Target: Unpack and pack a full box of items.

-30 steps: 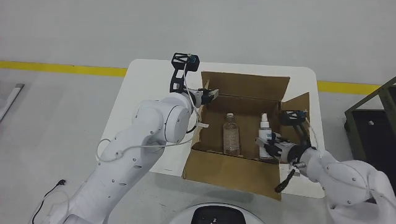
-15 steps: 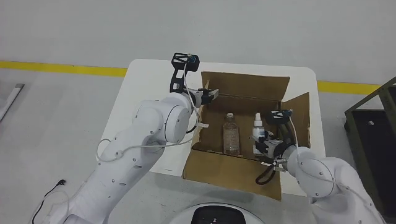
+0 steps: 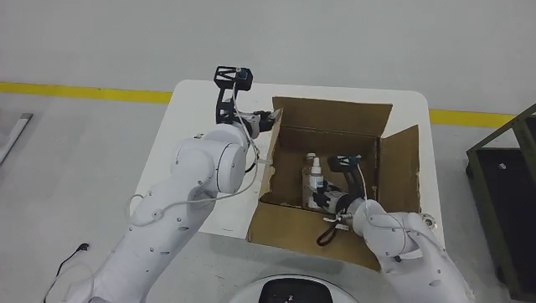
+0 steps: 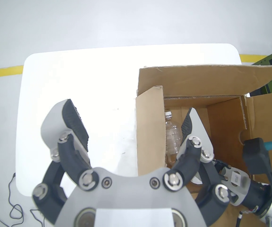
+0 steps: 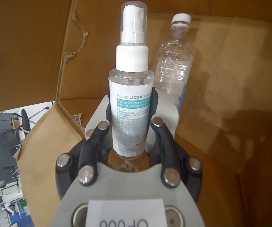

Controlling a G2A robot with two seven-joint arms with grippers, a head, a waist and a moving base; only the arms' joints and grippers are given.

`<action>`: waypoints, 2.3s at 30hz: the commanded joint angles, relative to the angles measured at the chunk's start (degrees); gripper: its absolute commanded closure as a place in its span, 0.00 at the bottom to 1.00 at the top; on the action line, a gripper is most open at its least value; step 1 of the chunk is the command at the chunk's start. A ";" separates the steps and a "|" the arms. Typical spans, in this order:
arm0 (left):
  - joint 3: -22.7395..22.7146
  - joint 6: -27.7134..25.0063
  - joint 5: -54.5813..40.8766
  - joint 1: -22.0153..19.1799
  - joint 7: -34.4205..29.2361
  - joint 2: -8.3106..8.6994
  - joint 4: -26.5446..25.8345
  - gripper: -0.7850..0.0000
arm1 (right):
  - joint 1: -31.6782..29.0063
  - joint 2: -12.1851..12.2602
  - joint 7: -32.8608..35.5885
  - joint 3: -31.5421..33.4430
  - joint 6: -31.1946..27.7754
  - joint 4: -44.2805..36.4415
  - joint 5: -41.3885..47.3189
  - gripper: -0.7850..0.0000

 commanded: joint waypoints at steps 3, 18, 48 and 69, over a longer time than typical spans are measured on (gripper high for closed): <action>-0.62 0.43 1.59 0.48 -0.93 0.03 -0.11 0.00 | 5.03 -1.32 -2.28 -4.84 3.27 6.60 1.42 1.00; -0.62 0.43 1.59 0.48 -0.93 0.03 -0.11 0.00 | 16.48 -4.69 -3.33 -14.53 10.16 18.35 0.01 0.19; -0.62 0.43 1.59 0.48 -0.93 0.03 -0.11 0.00 | -11.49 1.85 9.96 33.43 -0.67 -28.90 -14.58 1.00; -0.62 0.43 1.59 0.48 -0.93 0.03 -0.11 0.00 | -26.93 2.48 20.95 49.05 -9.00 -20.72 -21.29 1.00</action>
